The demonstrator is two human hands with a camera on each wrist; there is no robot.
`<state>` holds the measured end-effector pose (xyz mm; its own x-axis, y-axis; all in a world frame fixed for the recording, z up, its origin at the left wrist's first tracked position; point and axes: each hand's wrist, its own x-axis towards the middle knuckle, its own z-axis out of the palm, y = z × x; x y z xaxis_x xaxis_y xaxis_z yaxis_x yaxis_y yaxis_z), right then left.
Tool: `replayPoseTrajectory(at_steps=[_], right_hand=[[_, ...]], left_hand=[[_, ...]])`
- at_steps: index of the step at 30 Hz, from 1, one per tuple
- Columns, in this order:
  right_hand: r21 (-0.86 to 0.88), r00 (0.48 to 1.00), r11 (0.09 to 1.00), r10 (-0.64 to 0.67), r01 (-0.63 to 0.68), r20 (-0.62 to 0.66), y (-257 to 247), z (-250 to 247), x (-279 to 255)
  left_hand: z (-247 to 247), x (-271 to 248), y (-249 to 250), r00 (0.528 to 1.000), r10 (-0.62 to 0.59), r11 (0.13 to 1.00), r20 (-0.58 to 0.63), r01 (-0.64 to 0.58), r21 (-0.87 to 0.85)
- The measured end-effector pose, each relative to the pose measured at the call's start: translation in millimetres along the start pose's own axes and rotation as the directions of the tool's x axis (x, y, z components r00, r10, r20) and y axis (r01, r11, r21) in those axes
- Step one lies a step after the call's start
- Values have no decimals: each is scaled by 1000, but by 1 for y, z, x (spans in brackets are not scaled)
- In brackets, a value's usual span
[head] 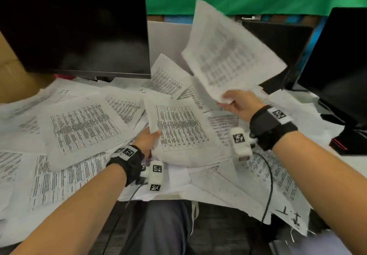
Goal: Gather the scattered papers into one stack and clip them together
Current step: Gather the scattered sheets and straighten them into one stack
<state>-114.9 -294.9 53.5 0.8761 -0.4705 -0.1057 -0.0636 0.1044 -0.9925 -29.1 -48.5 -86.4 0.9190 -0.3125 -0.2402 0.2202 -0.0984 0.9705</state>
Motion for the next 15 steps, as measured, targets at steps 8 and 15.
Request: replayPoseTrajectory(at_steps=[8,15], right_hand=[[-12,817,864,482,-504,316,96,38,-39],[-592,562,751,636,-293,529,91,55,-65]], left_hand=[[-11,25,-24,999,-11,988,-51,3,-155],[-2,-1,0,992,110,994,64,-109,-23]])
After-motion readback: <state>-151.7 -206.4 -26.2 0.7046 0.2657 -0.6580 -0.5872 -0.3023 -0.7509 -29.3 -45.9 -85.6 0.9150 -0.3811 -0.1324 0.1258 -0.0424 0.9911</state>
